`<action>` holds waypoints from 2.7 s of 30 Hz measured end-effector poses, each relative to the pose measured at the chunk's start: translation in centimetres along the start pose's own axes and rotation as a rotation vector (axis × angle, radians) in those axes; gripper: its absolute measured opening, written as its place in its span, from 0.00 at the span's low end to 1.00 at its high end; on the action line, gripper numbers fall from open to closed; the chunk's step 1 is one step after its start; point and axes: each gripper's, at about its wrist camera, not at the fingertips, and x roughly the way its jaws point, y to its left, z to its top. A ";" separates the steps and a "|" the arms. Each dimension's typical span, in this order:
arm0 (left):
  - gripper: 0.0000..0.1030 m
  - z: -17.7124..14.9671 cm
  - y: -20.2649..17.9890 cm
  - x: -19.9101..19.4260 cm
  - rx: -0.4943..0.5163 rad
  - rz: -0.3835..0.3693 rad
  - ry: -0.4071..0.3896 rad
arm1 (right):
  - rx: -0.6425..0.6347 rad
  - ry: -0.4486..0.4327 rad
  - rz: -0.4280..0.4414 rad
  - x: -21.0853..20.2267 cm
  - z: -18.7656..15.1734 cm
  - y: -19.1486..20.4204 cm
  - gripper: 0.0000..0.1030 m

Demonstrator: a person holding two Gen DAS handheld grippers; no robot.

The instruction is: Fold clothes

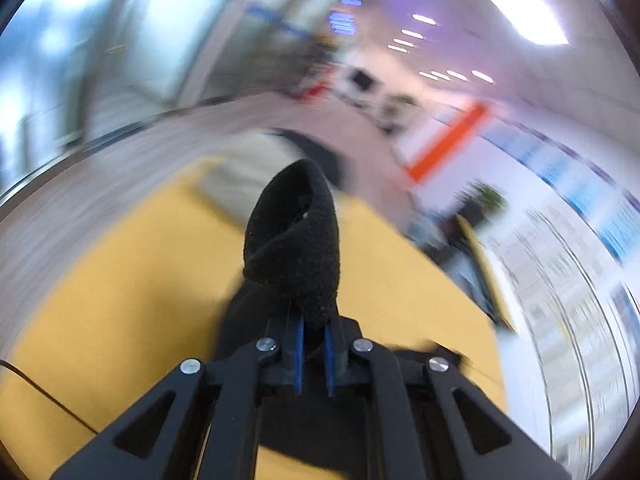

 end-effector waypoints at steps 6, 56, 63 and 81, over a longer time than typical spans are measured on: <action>0.08 -10.7 -22.4 5.2 0.134 -0.273 0.176 | 0.054 -0.160 0.008 -8.4 1.9 -4.4 0.80; 0.84 -23.6 -10.7 15.0 0.626 0.038 0.310 | 0.094 -0.052 -0.433 -5.8 3.1 -25.9 0.68; 0.85 -25.1 -10.7 14.0 0.633 0.115 0.363 | 0.027 0.177 -0.298 3.0 1.5 -24.9 0.64; 0.85 -32.2 -3.8 -15.5 0.426 0.333 0.622 | 0.215 0.308 -0.160 -19.7 -13.8 -24.2 0.78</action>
